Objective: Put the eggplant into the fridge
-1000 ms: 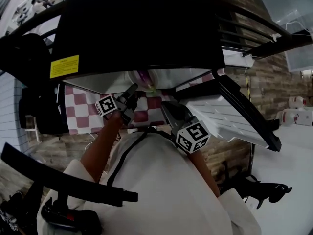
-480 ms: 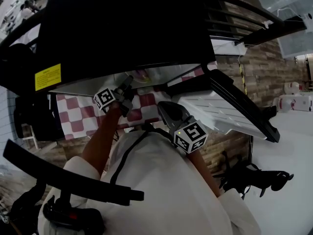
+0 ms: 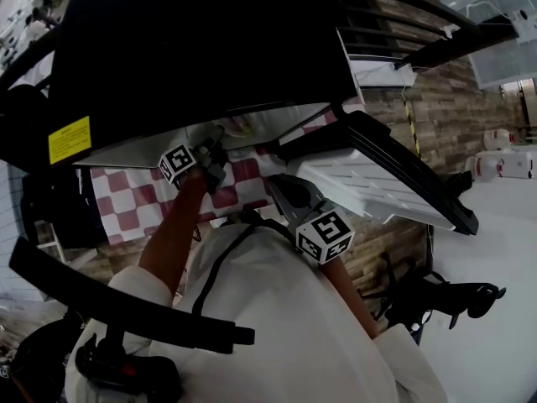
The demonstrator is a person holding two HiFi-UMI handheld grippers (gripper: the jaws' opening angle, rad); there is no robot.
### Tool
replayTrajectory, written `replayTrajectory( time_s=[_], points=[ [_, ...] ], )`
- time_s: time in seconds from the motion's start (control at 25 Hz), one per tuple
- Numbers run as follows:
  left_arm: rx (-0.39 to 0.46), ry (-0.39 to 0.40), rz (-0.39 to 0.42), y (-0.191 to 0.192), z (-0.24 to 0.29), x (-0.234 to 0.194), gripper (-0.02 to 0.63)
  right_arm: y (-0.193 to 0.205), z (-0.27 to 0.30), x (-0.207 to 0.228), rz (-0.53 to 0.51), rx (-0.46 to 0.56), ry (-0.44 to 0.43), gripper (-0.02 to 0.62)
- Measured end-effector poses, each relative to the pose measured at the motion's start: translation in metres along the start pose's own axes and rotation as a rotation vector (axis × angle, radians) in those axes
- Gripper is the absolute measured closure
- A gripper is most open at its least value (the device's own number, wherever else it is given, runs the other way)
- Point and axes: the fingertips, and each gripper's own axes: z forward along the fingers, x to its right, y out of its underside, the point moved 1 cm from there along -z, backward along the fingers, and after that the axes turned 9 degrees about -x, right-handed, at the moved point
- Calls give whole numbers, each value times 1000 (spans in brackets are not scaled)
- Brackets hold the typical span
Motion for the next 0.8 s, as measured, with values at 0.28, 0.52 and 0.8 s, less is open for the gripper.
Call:
replayTrajectory(
  time_s=[0.28, 0.52, 0.8],
  points=[
    [14, -124, -60, -4, 3, -11, 583, 0, 1, -2, 3, 9, -13, 588],
    [3, -200, -77, -5, 7, -13, 555, -3, 2, -4, 2, 24, -31, 588],
    [4, -229, -41, -6, 4, -4, 419, -2, 2, -10, -1, 34, -60, 588]
  ],
)
